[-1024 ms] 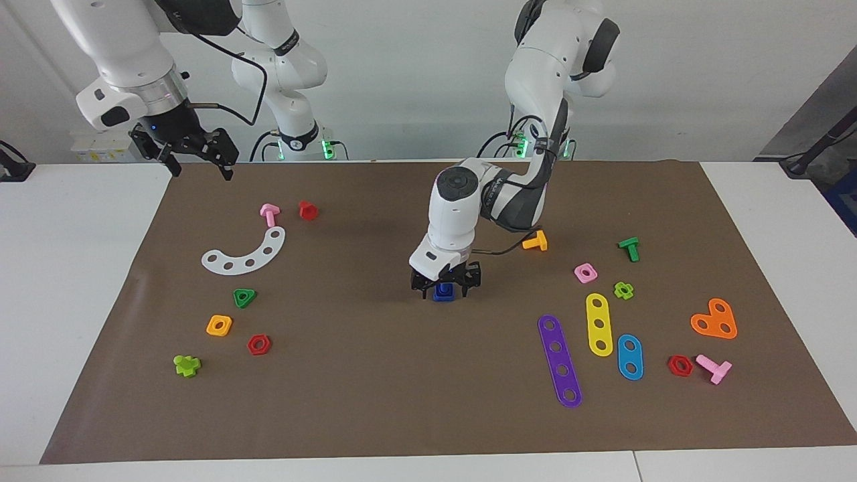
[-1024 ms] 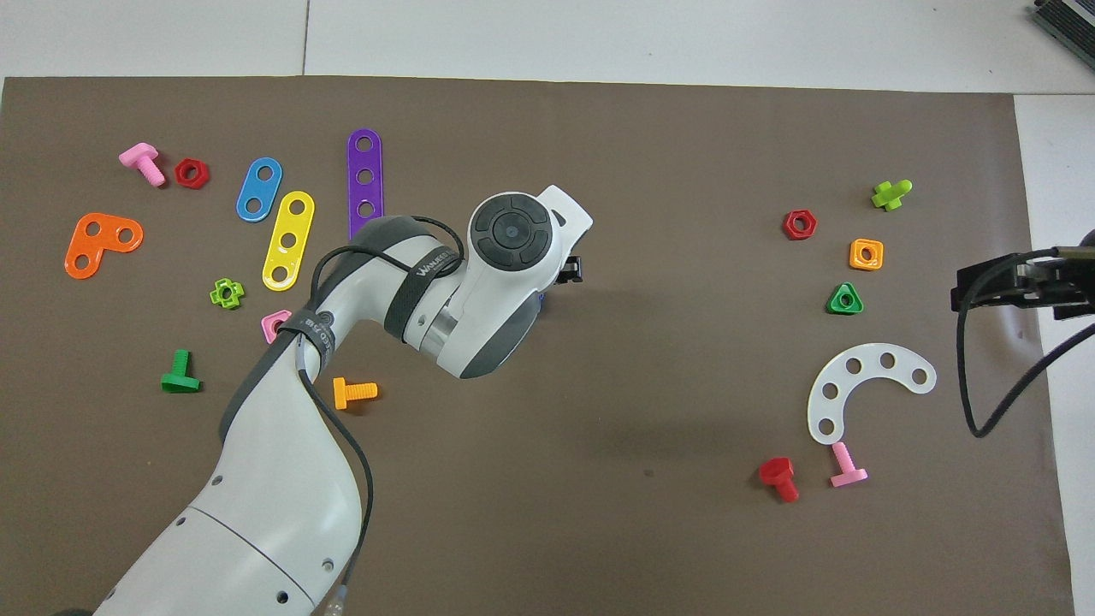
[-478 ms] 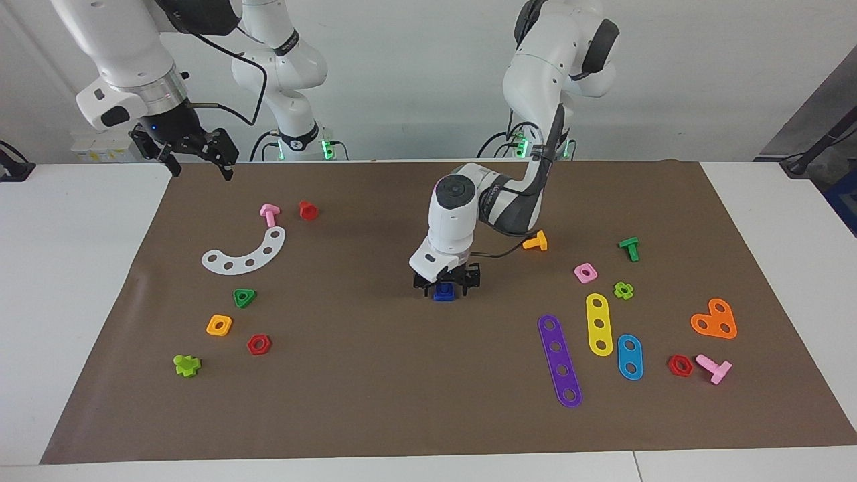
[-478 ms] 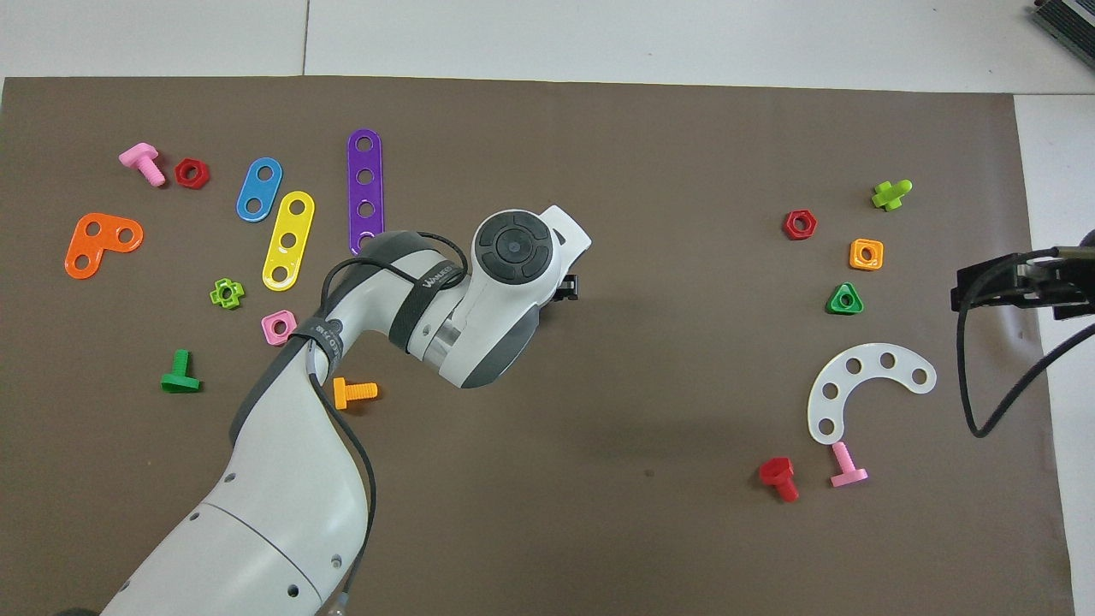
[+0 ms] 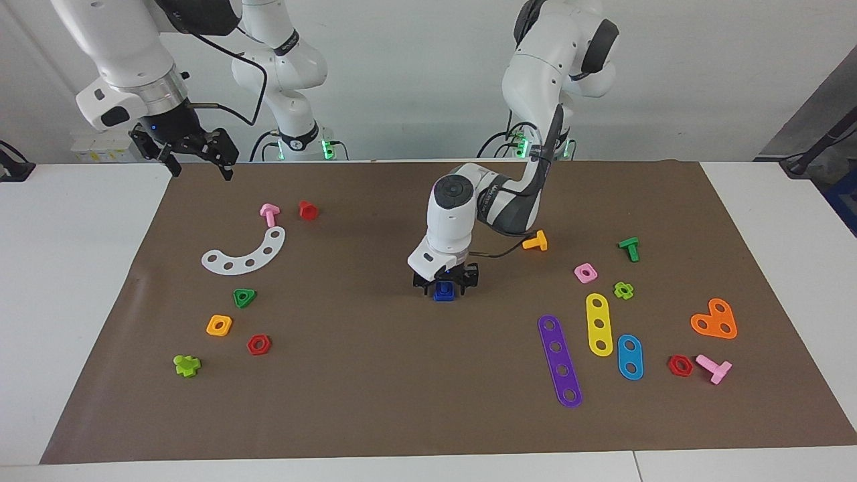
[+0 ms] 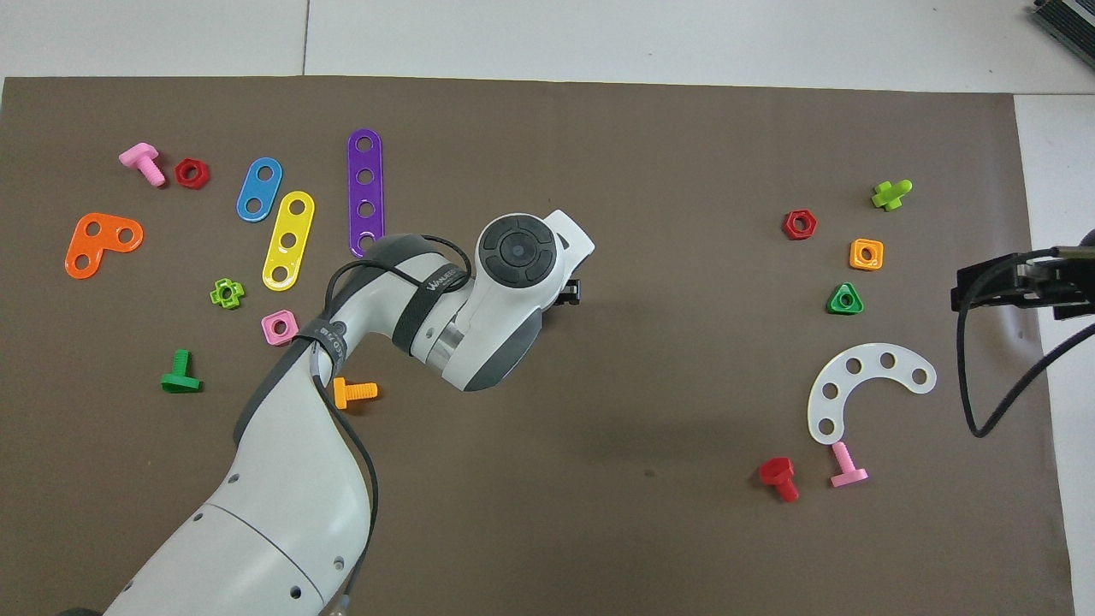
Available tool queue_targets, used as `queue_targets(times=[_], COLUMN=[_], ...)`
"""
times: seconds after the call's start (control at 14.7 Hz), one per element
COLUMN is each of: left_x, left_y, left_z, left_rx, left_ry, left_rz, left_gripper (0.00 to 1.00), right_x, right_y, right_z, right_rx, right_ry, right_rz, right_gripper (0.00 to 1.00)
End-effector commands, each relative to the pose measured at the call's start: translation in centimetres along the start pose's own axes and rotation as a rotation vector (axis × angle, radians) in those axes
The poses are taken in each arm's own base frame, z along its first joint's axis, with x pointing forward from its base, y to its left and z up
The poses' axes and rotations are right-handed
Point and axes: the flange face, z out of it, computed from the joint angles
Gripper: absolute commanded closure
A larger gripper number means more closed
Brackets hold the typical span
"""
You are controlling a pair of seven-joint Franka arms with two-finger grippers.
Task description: Unscrew and place screws in storage area
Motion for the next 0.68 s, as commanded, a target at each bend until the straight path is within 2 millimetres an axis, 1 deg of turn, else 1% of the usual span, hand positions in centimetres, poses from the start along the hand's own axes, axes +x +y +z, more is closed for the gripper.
queue_targets(times=[0.0, 0.41, 0.61], left_x=[-0.56, -0.86, -0.84], left_y=[-0.19, 0.13, 0.12], left_z=[-0.31, -0.40, -0.51], left_rx=[0.011, 0.013, 0.016], left_ry=[0.011, -0.009, -0.014], left_rz=[0.017, 0.020, 0.019], left_gripper=[0.12, 0.23, 0.26], right_x=[-0.63, -0.63, -0.63], right_y=[0.13, 0.15, 0.15], right_z=[-0.32, -0.32, -0.32], right_rx=[0.010, 0.008, 0.008], right_ry=[-0.005, -0.005, -0.005], right_rz=[-0.021, -0.020, -0.020], right_gripper=[0.00, 0.00, 0.00])
